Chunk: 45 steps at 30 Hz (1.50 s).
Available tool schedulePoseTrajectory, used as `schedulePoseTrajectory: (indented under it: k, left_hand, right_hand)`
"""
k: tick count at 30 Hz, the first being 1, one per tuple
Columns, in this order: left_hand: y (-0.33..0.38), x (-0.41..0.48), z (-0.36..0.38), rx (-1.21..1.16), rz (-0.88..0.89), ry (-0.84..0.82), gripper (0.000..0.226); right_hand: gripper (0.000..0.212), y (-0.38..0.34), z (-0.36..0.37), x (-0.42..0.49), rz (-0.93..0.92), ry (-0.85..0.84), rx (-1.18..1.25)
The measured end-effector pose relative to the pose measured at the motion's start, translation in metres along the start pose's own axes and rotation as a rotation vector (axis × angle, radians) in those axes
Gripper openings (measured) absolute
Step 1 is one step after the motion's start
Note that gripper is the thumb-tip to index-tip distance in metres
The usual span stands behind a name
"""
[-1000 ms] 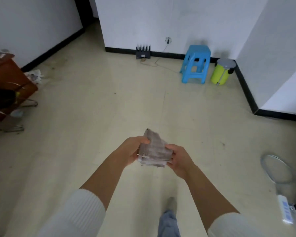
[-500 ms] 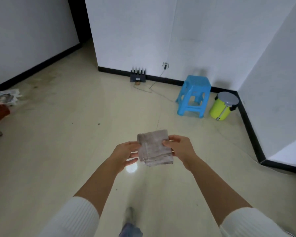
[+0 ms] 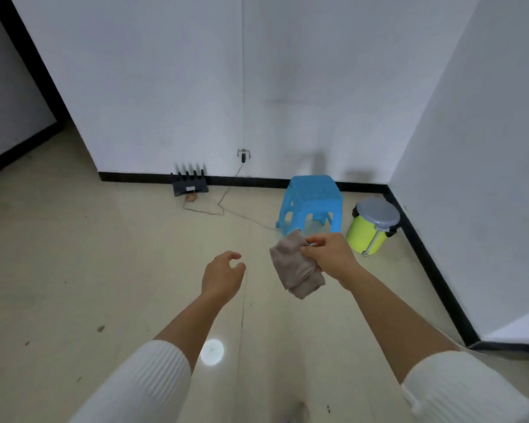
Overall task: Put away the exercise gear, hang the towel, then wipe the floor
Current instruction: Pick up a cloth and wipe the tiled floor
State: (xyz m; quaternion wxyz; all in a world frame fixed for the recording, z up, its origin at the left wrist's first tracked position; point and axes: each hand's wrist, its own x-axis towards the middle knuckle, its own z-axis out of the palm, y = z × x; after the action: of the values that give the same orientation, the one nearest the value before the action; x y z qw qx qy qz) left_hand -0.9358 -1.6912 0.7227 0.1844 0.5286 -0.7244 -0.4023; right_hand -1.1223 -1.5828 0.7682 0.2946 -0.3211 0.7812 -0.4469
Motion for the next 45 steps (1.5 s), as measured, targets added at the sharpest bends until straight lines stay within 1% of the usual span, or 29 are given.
schedulePoseTrajectory:
  k: [3, 7, 10, 13, 17, 22, 24, 27, 30, 31, 33, 35, 40, 41, 43, 44, 45]
  left_hand:
    - [0.045, 0.089, 0.055, 0.104, 0.062, -0.026, 0.037]
    - [0.102, 0.183, 0.124, 0.195, 0.114, -0.097, 0.043]
    - [0.132, 0.240, 0.160, 0.297, 0.149, -0.146, 0.048]
    - [0.153, 0.291, 0.183, 0.378, 0.156, -0.186, 0.052]
    - [0.180, 0.373, 0.217, 0.425, 0.150, -0.218, 0.055]
    - [0.203, 0.494, 0.270, 0.461, 0.178, -0.276, 0.055]
    - [0.210, 0.542, 0.290, 0.464, 0.150, -0.318, 0.056]
    - [0.217, 0.600, 0.313, 0.485, 0.122, -0.376, 0.056]
    - [0.223, 0.638, 0.326, 0.501, 0.102, -0.403, 0.055]
    - [0.222, 0.657, 0.335, 0.505, 0.085, -0.421, 0.055]
    - [0.218, 0.684, 0.352, 0.502, 0.047, -0.459, 0.056]
    - [0.209, 0.707, 0.370, 0.503, 0.011, -0.487, 0.058]
    - [0.168, 0.742, 0.418, 0.506, -0.074, -0.536, 0.057]
    - [0.160, 0.748, 0.429, 0.502, -0.088, -0.544, 0.058]
    - [0.143, 0.758, 0.449, 0.494, -0.106, -0.573, 0.059]
    - [0.136, 0.763, 0.458, 0.492, -0.114, -0.586, 0.060]
    - [0.128, 0.767, 0.467, 0.488, -0.113, -0.588, 0.060]
  right_hand:
    - [0.013, 0.016, -0.035, 0.096, 0.045, 0.006, -0.044]
    - [0.019, 0.028, -0.082, 0.207, 0.100, 0.006, -0.100]
    - [0.014, 0.028, -0.115, 0.282, 0.114, 0.010, -0.139]
    - [0.016, 0.026, -0.137, 0.347, 0.142, 0.018, -0.141]
    - [0.020, 0.030, -0.158, 0.436, 0.144, 0.009, -0.197]
    - [0.016, 0.045, -0.173, 0.564, 0.179, 0.003, -0.196]
    - [0.013, 0.056, -0.174, 0.614, 0.215, 0.012, -0.209]
    - [0.017, 0.072, -0.171, 0.678, 0.274, 0.007, -0.264]
    - [0.016, 0.078, -0.168, 0.717, 0.306, 0.005, -0.326]
    - [0.019, 0.085, -0.165, 0.737, 0.330, -0.002, -0.327]
    - [0.035, 0.101, -0.158, 0.766, 0.343, -0.010, -0.361]
    - [0.040, 0.120, -0.151, 0.794, 0.352, 0.000, -0.364]
    - [0.040, 0.175, -0.121, 0.845, 0.425, -0.020, -0.301]
    - [0.038, 0.185, -0.113, 0.854, 0.435, -0.032, -0.270]
    - [0.027, 0.202, -0.098, 0.872, 0.445, -0.070, -0.205]
    - [0.024, 0.212, -0.092, 0.881, 0.437, -0.077, -0.170]
    - [0.027, 0.222, -0.086, 0.890, 0.436, -0.073, -0.146]
